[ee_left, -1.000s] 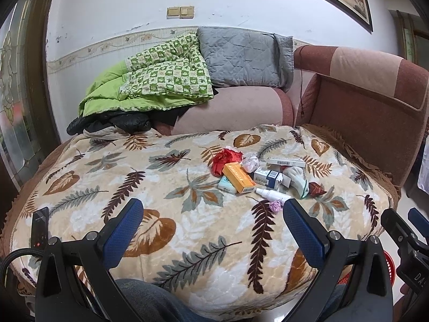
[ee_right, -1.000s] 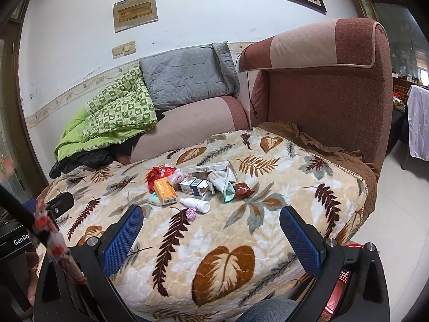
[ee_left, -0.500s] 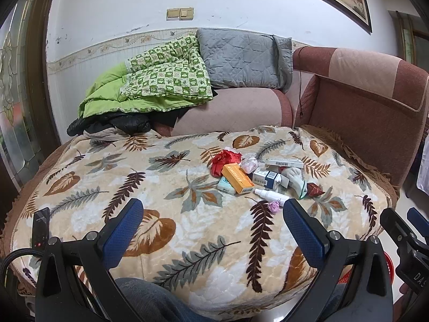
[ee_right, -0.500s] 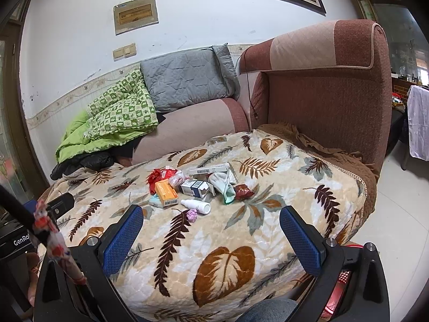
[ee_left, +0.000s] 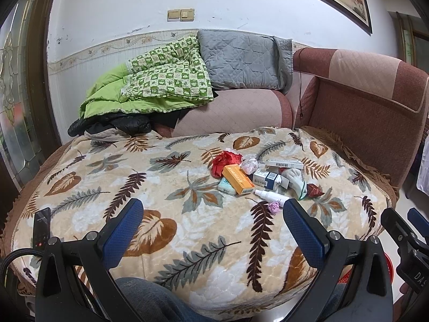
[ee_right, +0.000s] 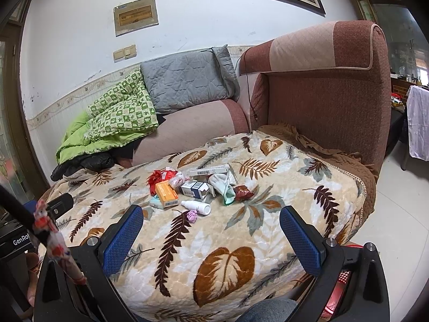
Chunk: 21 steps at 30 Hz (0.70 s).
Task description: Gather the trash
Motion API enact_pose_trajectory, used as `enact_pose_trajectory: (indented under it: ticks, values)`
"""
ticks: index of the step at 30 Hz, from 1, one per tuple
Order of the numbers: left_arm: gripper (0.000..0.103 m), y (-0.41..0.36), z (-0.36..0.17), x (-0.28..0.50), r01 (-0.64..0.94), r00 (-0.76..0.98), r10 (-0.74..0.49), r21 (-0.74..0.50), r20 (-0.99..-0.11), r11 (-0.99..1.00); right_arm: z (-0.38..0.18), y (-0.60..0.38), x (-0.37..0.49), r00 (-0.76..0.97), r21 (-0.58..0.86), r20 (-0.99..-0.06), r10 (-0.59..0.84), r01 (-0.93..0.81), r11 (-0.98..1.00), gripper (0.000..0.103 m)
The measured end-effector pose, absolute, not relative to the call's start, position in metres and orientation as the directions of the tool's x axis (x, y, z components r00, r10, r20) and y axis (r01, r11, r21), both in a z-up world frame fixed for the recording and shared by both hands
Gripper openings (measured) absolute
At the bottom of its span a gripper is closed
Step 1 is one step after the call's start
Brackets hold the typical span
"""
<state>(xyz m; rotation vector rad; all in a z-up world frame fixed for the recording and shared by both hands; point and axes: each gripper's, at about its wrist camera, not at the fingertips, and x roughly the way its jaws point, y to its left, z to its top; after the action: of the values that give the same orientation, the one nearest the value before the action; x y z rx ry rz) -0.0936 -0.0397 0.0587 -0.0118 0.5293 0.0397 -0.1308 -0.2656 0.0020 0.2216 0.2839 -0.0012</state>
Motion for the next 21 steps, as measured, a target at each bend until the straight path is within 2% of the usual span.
enact_pose_trajectory:
  ticks: [13,21]
  values:
    - [0.103,-0.040,0.057,-0.095,-0.042,0.862,0.033,-0.006,-0.505,0.999,0.010,-0.263,-0.133,0.964,0.216,-0.263,0.037,0.021,0.976,0.103]
    - [0.103,-0.029,0.055,-0.070,-0.059,0.827,0.019,-0.053,-0.562,0.997,0.010,-0.268,-0.128,0.967,0.258,-0.249,0.048,0.018,0.966,0.103]
